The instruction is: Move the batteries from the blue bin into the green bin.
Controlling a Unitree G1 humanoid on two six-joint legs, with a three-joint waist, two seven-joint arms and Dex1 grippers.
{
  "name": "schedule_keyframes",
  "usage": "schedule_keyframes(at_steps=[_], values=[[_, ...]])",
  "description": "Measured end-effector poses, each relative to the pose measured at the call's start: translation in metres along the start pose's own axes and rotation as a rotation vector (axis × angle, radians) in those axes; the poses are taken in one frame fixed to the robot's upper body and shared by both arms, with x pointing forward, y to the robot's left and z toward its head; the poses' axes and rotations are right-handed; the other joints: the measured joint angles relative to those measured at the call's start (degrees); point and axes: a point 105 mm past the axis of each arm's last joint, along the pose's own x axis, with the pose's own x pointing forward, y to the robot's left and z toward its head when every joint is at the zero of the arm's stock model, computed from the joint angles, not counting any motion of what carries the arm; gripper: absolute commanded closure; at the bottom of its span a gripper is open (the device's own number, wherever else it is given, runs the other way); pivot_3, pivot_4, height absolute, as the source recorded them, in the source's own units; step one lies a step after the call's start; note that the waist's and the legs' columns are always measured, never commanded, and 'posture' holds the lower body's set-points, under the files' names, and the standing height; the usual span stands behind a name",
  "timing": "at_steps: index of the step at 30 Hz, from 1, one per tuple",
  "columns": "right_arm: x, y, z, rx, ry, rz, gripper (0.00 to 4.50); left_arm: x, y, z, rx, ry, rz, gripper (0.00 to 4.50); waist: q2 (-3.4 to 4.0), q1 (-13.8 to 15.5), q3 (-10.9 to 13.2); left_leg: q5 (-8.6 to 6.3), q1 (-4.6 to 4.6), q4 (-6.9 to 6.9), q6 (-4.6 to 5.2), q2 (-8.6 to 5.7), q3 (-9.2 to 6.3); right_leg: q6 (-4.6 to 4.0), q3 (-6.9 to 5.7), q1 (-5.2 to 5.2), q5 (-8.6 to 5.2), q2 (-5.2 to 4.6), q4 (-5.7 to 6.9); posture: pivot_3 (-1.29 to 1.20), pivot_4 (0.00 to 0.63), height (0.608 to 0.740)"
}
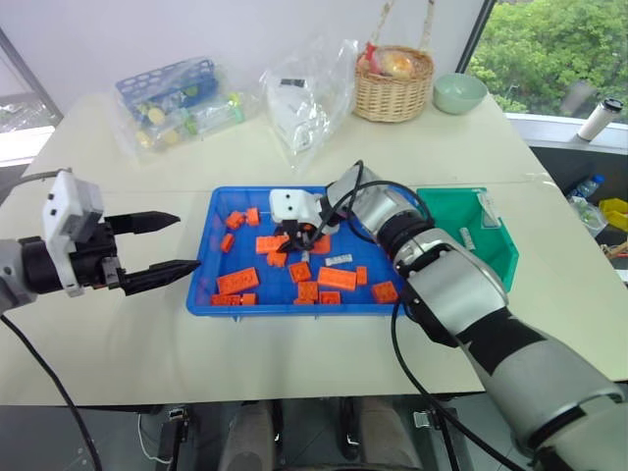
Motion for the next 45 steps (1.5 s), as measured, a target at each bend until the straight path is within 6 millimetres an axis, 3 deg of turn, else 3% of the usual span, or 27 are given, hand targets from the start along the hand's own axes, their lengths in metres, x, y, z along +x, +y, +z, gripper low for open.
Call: schedule_keyframes(at_steps=[5, 8, 12, 15, 16, 20, 26, 29, 36, 44, 45], values=[[0.000, 0.001, 0.005, 0.028, -0.043, 0.007, 2.92, 0.005, -0.003, -0.004, -0.011, 0.011, -0.025, 0.00, 0.00, 0.0, 0.0, 0.00, 0.00, 0.00, 0.00, 0.00, 0.00, 0.00, 0.00, 0.00, 0.00, 0.00, 0.00, 0.00, 0.150, 0.736], [0.006, 0.003, 0.028, 0.044, -0.143, 0.037, 2.92, 0.006, -0.004, -0.004, -0.010, 0.011, -0.034, 0.00, 0.00, -0.4, 0.0, 0.00, 0.00, -0.03, 0.00, 0.01, -0.01, 0.00, 0.00, -0.01, 0.00, 0.01, 0.03, 0.00, 0.150, 0.736], [0.020, 0.017, 0.054, 0.028, -0.227, 0.097, 1.74, 0.011, -0.006, -0.002, -0.001, 0.009, -0.058, 0.00, -0.01, -0.8, 0.0, 0.00, -0.01, -0.04, -0.01, 0.01, -0.07, 0.00, -0.04, 0.01, 0.00, 0.01, 0.05, 0.00, 0.150, 0.736], [0.033, 0.039, 0.043, 0.064, -0.222, 0.127, 0.25, 0.014, -0.006, 0.001, 0.009, 0.004, -0.074, 0.00, -0.03, -0.6, 0.0, 0.00, -0.01, 0.01, -0.01, -0.02, -0.09, 0.00, -0.04, 0.04, 0.00, -0.03, 0.05, 0.00, 0.150, 0.736], [0.034, 0.041, 0.041, 0.072, -0.214, 0.129, 0.11, 0.014, -0.006, 0.001, 0.009, 0.004, -0.076, 0.00, -0.02, -0.6, 0.0, 0.00, -0.01, 0.02, -0.02, -0.03, -0.09, 0.00, -0.04, 0.04, 0.00, -0.03, 0.05, 0.00, 0.150, 0.736], [0.033, 0.040, 0.035, 0.085, -0.183, 0.072, 0.11, 0.018, -0.006, 0.002, 0.015, 0.001, -0.097, 0.00, -0.02, -0.9, 0.0, 0.01, -0.01, 0.00, -0.03, -0.02, -0.09, 0.00, -0.04, 0.02, 0.00, 0.01, 0.06, 0.00, 0.150, 0.736], [0.004, 0.007, 0.044, 0.064, -0.159, -0.069, 0.11, 0.020, -0.002, 0.002, 0.018, -0.004, -0.106, 0.00, -0.02, -1.1, 0.0, 0.01, 0.00, -0.02, -0.03, -0.02, -0.07, 0.00, -0.04, 0.00, 0.00, 0.02, 0.06, 0.00, 0.150, 0.736], [-0.001, -0.002, 0.043, 0.066, -0.145, -0.107, 0.11, 0.020, 0.000, 0.001, 0.012, 0.000, -0.102, 0.00, -0.03, -1.1, 0.0, 0.01, 0.00, -0.03, -0.03, -0.02, -0.08, 0.00, -0.04, 0.00, 0.00, 0.03, 0.06, 0.00, 0.150, 0.736], [0.013, 0.011, 0.011, 0.109, -0.053, -0.062, 0.11, 0.020, 0.002, 0.003, 0.027, -0.011, -0.101, 0.00, -0.03, -1.1, 0.0, 0.01, -0.01, -0.03, -0.03, -0.02, -0.08, 0.00, -0.04, 0.00, 0.00, 0.03, 0.06, 0.00, 0.150, 0.736], [0.016, 0.012, 0.011, 0.084, -0.058, -0.095, 0.11, 0.020, 0.001, 0.003, 0.026, -0.011, -0.104, 0.00, -0.04, -1.1, 0.0, 0.01, 0.00, -0.03, -0.03, -0.01, -0.08, 0.00, -0.04, 0.02, 0.00, 0.03, 0.06, 0.00, 0.150, 0.736], [0.017, 0.012, 0.012, 0.080, -0.060, -0.096, 0.33, 0.020, 0.001, 0.003, 0.026, -0.011, -0.104, 0.00, -0.04, -1.1, 0.0, 0.01, 0.00, -0.03, -0.03, -0.01, -0.08, 0.00, -0.04, 0.02, 0.00, 0.03, 0.06, 0.00, 0.150, 0.736]])
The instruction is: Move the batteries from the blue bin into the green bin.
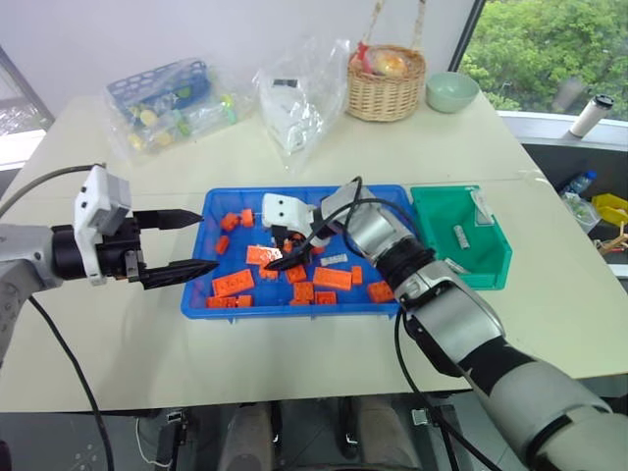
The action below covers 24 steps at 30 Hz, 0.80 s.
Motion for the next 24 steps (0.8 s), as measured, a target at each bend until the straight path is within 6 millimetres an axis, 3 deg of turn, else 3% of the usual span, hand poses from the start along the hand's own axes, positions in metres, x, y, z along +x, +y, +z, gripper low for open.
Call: schedule_keyframes(at_steps=[2, 6, 15, 20, 24], values=[[0.002, 0.001, 0.000, -0.008, -0.003, -0.004, 0.95, 0.000, 0.000, 0.000, 0.000, 0.001, -0.001, 0.00, 0.00, 0.0, 0.0, 0.00, 0.01, 0.00, 0.00, 0.00, 0.00, 0.00, 0.00, 0.01, 0.00, 0.00, 0.00, 0.00, 0.150, 0.736], [0.004, 0.002, -0.001, -0.012, -0.001, -0.005, 2.87, 0.002, 0.001, 0.002, 0.010, -0.001, -0.006, 0.00, 0.00, 0.0, 0.0, 0.00, 0.02, 0.01, 0.00, 0.00, -0.01, 0.00, 0.00, 0.02, 0.00, 0.00, 0.00, 0.00, 0.150, 0.736], [0.007, 0.012, -0.014, 0.013, 0.046, 0.041, 2.87, 0.003, 0.002, -0.001, 0.003, 0.011, -0.014, 0.00, -0.01, 0.0, 0.0, 0.00, 0.02, 0.01, 0.00, -0.01, 0.00, 0.00, 0.00, 0.02, 0.00, 0.00, 0.00, 0.00, 0.150, 0.736], [0.005, 0.013, -0.013, 0.022, 0.047, 0.051, 4.40, 0.003, 0.004, -0.001, 0.015, 0.005, -0.009, 0.00, -0.01, 0.1, 0.0, 0.00, 0.01, 0.01, 0.00, 0.00, -0.01, 0.00, 0.00, 0.02, 0.00, 0.00, 0.00, 0.00, 0.150, 0.736], [0.004, 0.013, -0.014, 0.027, 0.049, 0.054, 4.40, 0.004, 0.005, 0.002, 0.027, 0.002, -0.009, 0.00, -0.01, 0.1, 0.0, 0.00, 0.01, 0.01, 0.00, -0.01, -0.01, 0.00, 0.00, 0.02, 0.00, 0.00, 0.00, 0.00, 0.150, 0.736]])
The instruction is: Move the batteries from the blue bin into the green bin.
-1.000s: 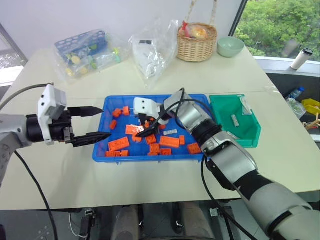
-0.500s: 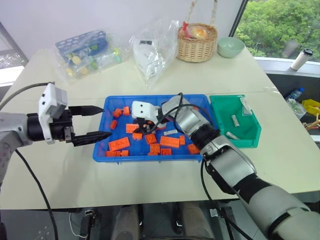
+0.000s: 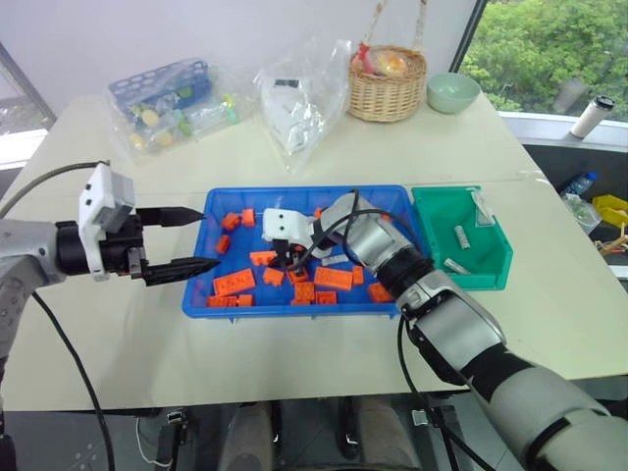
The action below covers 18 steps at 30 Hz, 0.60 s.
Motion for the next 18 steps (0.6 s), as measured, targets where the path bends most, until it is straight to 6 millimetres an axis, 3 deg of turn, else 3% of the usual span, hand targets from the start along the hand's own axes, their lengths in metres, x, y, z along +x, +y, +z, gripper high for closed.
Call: schedule_keyframes(at_steps=[5, 9, 13, 16, 18], values=[[-0.002, 0.002, 0.002, 0.009, -0.001, 0.010, 4.40, 0.000, 0.001, 0.001, 0.007, -0.003, 0.003, 0.00, 0.00, 0.0, 0.0, 0.00, 0.00, 0.00, 0.00, 0.00, 0.00, 0.00, 0.00, 0.00, 0.00, 0.00, 0.00, 0.00, 0.150, 0.736], [0.002, 0.018, 0.024, 0.041, -0.076, 0.068, 4.40, 0.001, 0.001, -0.001, 0.007, -0.004, -0.002, 0.00, 0.00, 0.0, 0.0, 0.00, -0.01, -0.01, 0.00, 0.01, 0.00, 0.00, 0.00, -0.02, 0.00, 0.02, 0.01, 0.00, 0.150, 0.736], [0.011, 0.029, 0.052, 0.067, -0.144, 0.085, 2.43, 0.006, 0.000, -0.003, 0.003, -0.005, -0.019, 0.00, 0.00, -0.1, 0.0, 0.00, -0.01, -0.01, 0.00, 0.02, 0.00, 0.00, 0.00, -0.03, 0.00, 0.04, 0.01, 0.00, 0.150, 0.736], [0.011, 0.031, 0.056, 0.071, -0.150, 0.077, 0.91, 0.006, 0.000, -0.004, 0.002, 0.000, -0.020, 0.00, -0.01, 0.3, 0.0, 0.00, -0.03, 0.02, 0.00, 0.01, -0.01, 0.00, 0.00, -0.01, 0.00, 0.01, 0.00, 0.00, 0.150, 0.736], [0.010, 0.030, 0.053, 0.075, -0.139, 0.067, 0.91, 0.006, 0.000, -0.004, 0.002, 0.001, -0.021, 0.00, -0.01, 0.5, 0.0, 0.00, -0.03, 0.04, 0.00, 0.00, 0.00, 0.00, 0.00, -0.01, 0.00, 0.00, -0.01, 0.00, 0.150, 0.736]])
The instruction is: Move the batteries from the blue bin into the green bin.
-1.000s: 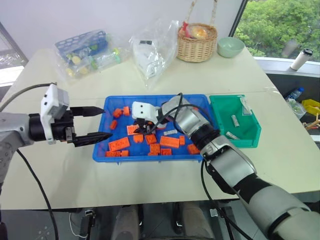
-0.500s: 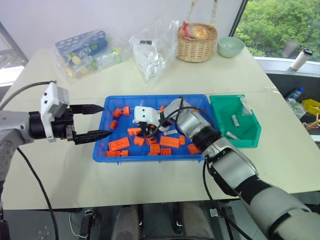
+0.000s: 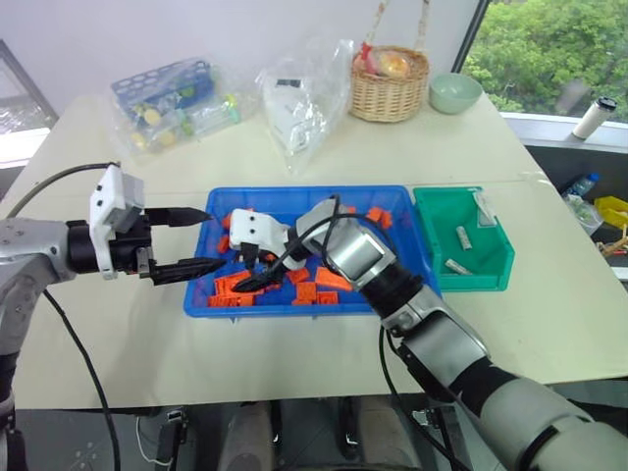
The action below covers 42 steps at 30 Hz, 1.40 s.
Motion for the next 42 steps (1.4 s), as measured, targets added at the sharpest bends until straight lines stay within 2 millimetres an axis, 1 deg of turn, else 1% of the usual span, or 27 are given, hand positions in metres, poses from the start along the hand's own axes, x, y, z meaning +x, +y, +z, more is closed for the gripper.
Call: schedule_keyframes(at_steps=[2, 4, 8, 9, 11, 14, 16, 24, 26, 31, 33, 36, 40, 42], values=[[-0.005, -0.005, -0.005, 0.003, 0.016, -0.029, 0.91, 0.000, 0.000, 0.000, 0.000, 0.000, -0.001, 0.00, 0.00, 0.1, 0.0, 0.00, 0.00, 0.00, 0.00, 0.00, 0.00, 0.00, 0.00, 0.00, 0.00, 0.00, 0.00, 0.00, 0.150, 0.736], [-0.014, -0.016, -0.008, 0.019, 0.035, -0.068, 0.91, 0.000, 0.001, 0.000, -0.001, -0.001, 0.001, 0.00, 0.00, 0.0, 0.0, 0.00, 0.00, -0.01, 0.00, 0.00, 0.01, 0.00, 0.00, -0.02, 0.00, 0.00, 0.00, 0.00, 0.150, 0.736], [-0.034, -0.039, -0.001, 0.034, 0.040, -0.159, 0.91, -0.002, 0.003, -0.001, -0.006, -0.001, 0.008, 0.00, 0.00, -0.4, 0.0, 0.00, 0.00, -0.04, 0.00, 0.00, 0.01, 0.00, 0.00, -0.02, 0.00, 0.01, 0.00, 0.00, 0.150, 0.736], [-0.035, -0.042, -0.001, 0.040, 0.049, -0.174, 0.91, -0.001, 0.004, 0.000, -0.004, -0.002, 0.009, 0.00, 0.00, -0.5, 0.0, 0.00, 0.01, -0.06, 0.00, 0.00, 0.01, 0.00, 0.00, -0.03, 0.00, 0.02, 0.00, 0.00, 0.150, 0.736], [-0.035, -0.047, -0.010, 0.065, 0.070, -0.192, 0.91, -0.001, 0.004, 0.003, 0.007, -0.006, 0.005, 0.00, -0.01, -0.5, 0.0, 0.00, 0.01, -0.06, 0.00, 0.00, 0.01, 0.00, 0.00, -0.03, 0.00, 0.03, 0.00, 0.00, 0.150, 0.736], [-0.030, -0.048, -0.024, 0.106, 0.095, -0.199, 0.91, 0.000, 0.004, 0.005, 0.021, -0.010, -0.007, 0.00, -0.01, -0.6, 0.0, 0.00, -0.01, -0.06, 0.00, 0.00, 0.02, 0.00, 0.01, -0.04, 0.00, 0.03, 0.00, 0.00, 0.150, 0.736], [-0.027, -0.048, -0.030, 0.122, 0.102, -0.203, 0.91, 0.001, 0.003, 0.004, 0.021, -0.008, -0.015, 0.00, -0.01, -0.5, 0.0, 0.00, -0.01, -0.06, 0.00, 0.01, 0.02, 0.00, 0.01, -0.04, 0.00, 0.03, 0.00, 0.00, 0.150, 0.736], [-0.013, -0.045, -0.036, 0.131, 0.094, -0.204, 0.91, 0.003, 0.003, 0.001, 0.011, -0.002, -0.023, 0.00, -0.01, -0.5, 0.0, 0.00, -0.01, -0.06, 0.00, 0.01, 0.01, 0.00, 0.01, -0.03, 0.00, 0.03, 0.00, 0.00, 0.150, 0.736], [-0.012, -0.045, -0.038, 0.139, 0.095, -0.205, 0.91, 0.002, 0.004, 0.001, 0.009, -0.001, -0.022, 0.00, -0.01, -0.5, 0.0, 0.00, -0.02, -0.05, 0.00, 0.01, 0.01, 0.00, 0.01, -0.03, 0.00, 0.02, 0.00, 0.00, 0.150, 0.736], [-0.012, -0.043, -0.035, 0.140, 0.085, -0.195, 0.91, 0.002, 0.003, 0.001, 0.009, 0.000, -0.027, 0.00, -0.01, -0.5, 0.0, 0.00, -0.01, -0.06, 0.01, 0.01, 0.00, 0.00, 0.01, -0.04, 0.00, 0.03, 0.00, 0.00, 0.150, 0.736], [-0.009, -0.040, -0.039, 0.148, 0.086, -0.188, 0.91, 0.002, 0.003, 0.001, 0.009, 0.000, -0.027, 0.00, -0.01, -0.5, 0.0, 0.00, -0.01, -0.06, 0.01, 0.01, 0.00, 0.00, 0.01, -0.04, 0.00, 0.03, 0.00, 0.00, 0.150, 0.736], [-0.007, -0.038, -0.041, 0.146, 0.085, -0.182, 1.69, 0.002, 0.003, 0.001, 0.010, -0.001, -0.028, 0.00, -0.01, -0.5, 0.0, 0.00, -0.01, -0.06, 0.01, 0.01, 0.00, 0.00, 0.01, -0.03, 0.00, 0.03, 0.00, 0.00, 0.150, 0.736], [-0.006, -0.036, -0.042, 0.108, 0.094, -0.175, 3.56, 0.002, 0.003, 0.001, 0.010, -0.001, -0.029, 0.00, -0.01, -0.5, 0.0, 0.00, -0.01, -0.06, 0.01, 0.01, 0.00, 0.00, 0.01, -0.03, 0.00, 0.03, 0.00, 0.00, 0.150, 0.736], [-0.005, -0.035, -0.042, 0.095, 0.091, -0.168, 4.42, 0.002, 0.002, 0.001, 0.009, -0.001, -0.031, 0.00, -0.01, -0.5, 0.0, 0.00, -0.01, -0.06, 0.01, 0.01, 0.00, 0.00, 0.01, -0.03, 0.00, 0.03, 0.00, 0.00, 0.150, 0.736]])
